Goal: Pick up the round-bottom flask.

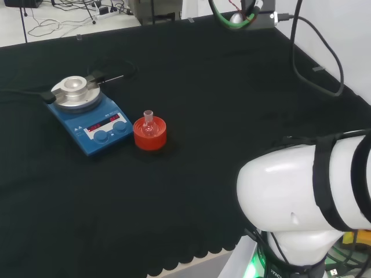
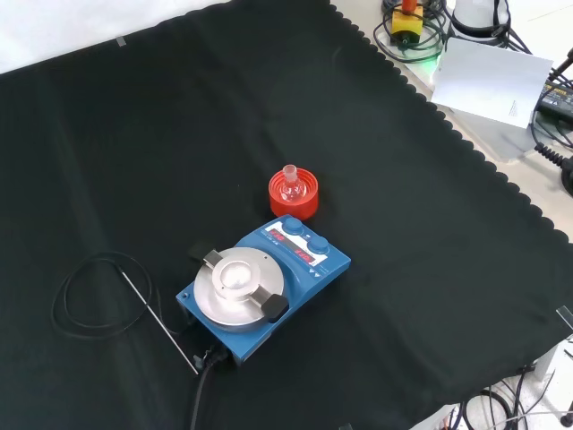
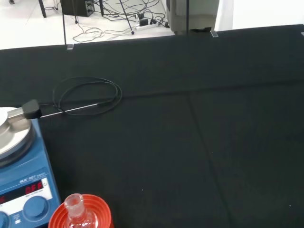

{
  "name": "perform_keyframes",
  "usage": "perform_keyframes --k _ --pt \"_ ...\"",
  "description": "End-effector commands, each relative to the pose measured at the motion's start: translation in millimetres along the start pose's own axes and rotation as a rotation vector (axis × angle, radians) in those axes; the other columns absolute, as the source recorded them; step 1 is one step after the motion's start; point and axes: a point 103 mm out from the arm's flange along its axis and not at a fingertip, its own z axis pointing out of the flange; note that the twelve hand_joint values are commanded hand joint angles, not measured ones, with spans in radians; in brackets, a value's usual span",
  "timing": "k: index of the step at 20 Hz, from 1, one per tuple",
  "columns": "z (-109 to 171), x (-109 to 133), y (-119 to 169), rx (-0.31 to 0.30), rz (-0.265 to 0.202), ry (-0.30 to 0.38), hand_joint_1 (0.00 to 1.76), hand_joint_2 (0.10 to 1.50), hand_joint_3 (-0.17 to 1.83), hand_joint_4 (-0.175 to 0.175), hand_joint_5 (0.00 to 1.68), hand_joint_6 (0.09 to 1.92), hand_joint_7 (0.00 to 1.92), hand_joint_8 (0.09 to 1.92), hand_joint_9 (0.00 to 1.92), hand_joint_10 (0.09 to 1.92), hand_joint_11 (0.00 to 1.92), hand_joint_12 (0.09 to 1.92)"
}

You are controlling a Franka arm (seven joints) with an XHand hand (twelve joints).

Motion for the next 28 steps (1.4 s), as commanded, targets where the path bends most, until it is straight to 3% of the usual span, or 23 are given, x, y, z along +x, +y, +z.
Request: perform_keyframes --k 1,4,9,18,23,28 --pt "61.9 -17.8 38.6 -0.009 0.016 0.045 0.12 1.27 0.26 -0.003 0.42 0.18 0.14 0.57 0.28 0.66 0.05 1.41" --pt "99.7 -24.4 57.2 -0.021 0.031 0.122 0.32 1.20 0.24 -0.010 0.52 0.22 0.19 0.58 0.35 0.67 0.09 1.40" --pt "161.0 -28.8 91.6 0.054 0.045 0.164 0.54 1.09 0.22 -0.015 0.59 0.26 0.23 0.60 0.40 0.66 0.14 1.40" --pt "261.0 -13.6 122.9 0.100 0.033 0.249 0.74 0.80 0.50 -0.007 0.59 0.31 0.27 0.62 0.44 0.64 0.15 1.39" --pt "297.2 1.5 130.9 0.143 0.009 0.274 0.76 0.74 0.53 -0.007 0.59 0.32 0.28 0.62 0.45 0.65 0.15 1.39" --pt "313.6 14.3 131.9 0.167 -0.026 0.298 0.77 0.69 0.55 -0.007 0.57 0.32 0.22 0.60 0.44 0.64 0.15 1.39"
